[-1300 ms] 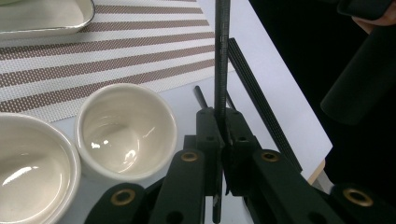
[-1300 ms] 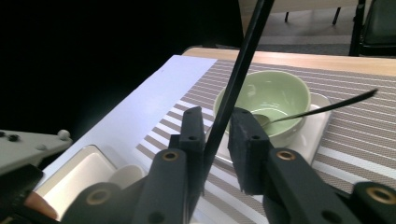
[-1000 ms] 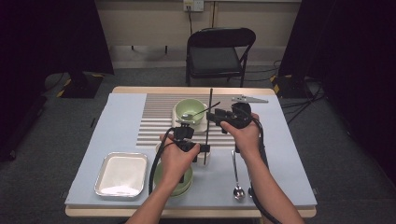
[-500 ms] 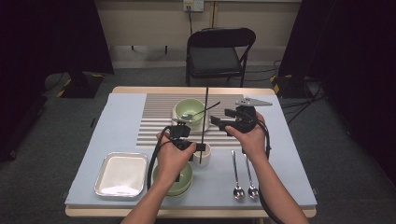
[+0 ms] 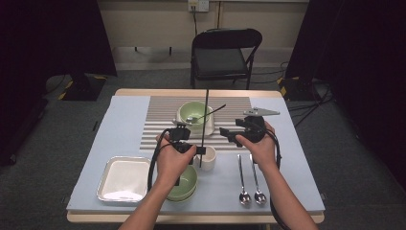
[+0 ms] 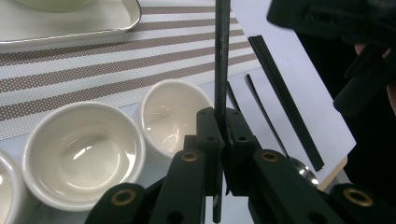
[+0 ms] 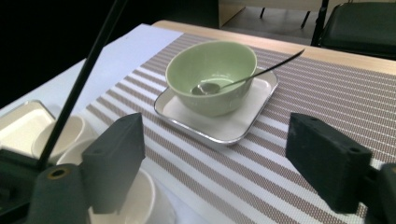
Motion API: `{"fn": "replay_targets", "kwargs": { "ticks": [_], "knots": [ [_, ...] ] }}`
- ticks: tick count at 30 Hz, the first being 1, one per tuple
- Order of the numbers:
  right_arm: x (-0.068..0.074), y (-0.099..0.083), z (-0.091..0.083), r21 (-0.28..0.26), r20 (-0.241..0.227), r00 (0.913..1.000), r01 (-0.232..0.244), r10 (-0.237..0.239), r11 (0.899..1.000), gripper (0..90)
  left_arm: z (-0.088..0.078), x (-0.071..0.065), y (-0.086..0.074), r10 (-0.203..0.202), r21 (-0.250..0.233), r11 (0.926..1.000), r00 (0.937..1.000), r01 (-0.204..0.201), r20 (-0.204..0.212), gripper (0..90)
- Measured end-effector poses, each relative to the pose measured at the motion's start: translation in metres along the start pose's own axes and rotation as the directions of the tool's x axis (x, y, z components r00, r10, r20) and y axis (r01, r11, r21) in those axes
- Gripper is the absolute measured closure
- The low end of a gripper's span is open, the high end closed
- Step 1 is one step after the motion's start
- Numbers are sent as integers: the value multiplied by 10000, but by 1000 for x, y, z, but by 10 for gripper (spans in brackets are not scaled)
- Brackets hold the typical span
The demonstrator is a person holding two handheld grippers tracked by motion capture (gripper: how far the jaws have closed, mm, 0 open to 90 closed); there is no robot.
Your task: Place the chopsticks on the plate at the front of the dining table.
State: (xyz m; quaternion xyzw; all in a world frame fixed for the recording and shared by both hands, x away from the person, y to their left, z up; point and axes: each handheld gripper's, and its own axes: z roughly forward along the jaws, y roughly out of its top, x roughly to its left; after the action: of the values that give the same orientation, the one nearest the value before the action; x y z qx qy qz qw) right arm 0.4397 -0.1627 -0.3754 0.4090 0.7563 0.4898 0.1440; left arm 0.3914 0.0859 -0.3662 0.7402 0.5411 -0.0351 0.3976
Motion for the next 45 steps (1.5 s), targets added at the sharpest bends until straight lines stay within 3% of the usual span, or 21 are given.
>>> {"fn": "replay_targets", "kwargs": {
  "ticks": [9, 15, 20, 22, 45],
  "knots": [
    [-9, -13, -1, 413, 207, 9998, -14, 5, 9991, 166, -5, 3, 1, 37, 18, 10000, 10000, -37, -3, 867],
    [-15, -20, -2, 903, 357, 9989, 254, -287, 9956, 165, -9, 6, 2, -71, -18, 10000, 10000, 71, 59, 867],
    [-19, -25, -3, 1003, 444, 9986, 240, -285, 9947, 165, -11, 9, 3, 13, 46, 10000, 10000, -13, -60, 867],
    [-20, -27, -3, 1035, 496, 9985, 181, -234, 9945, 165, -12, 10, 3, -150, -3, 9999, 9999, 150, -4, 867],
    [-37, -46, -10, 1167, 879, 9961, -9, -94, 9932, 162, -25, 25, 6, -353, 94, 9993, 9993, 354, -130, 867]
  ]
}}
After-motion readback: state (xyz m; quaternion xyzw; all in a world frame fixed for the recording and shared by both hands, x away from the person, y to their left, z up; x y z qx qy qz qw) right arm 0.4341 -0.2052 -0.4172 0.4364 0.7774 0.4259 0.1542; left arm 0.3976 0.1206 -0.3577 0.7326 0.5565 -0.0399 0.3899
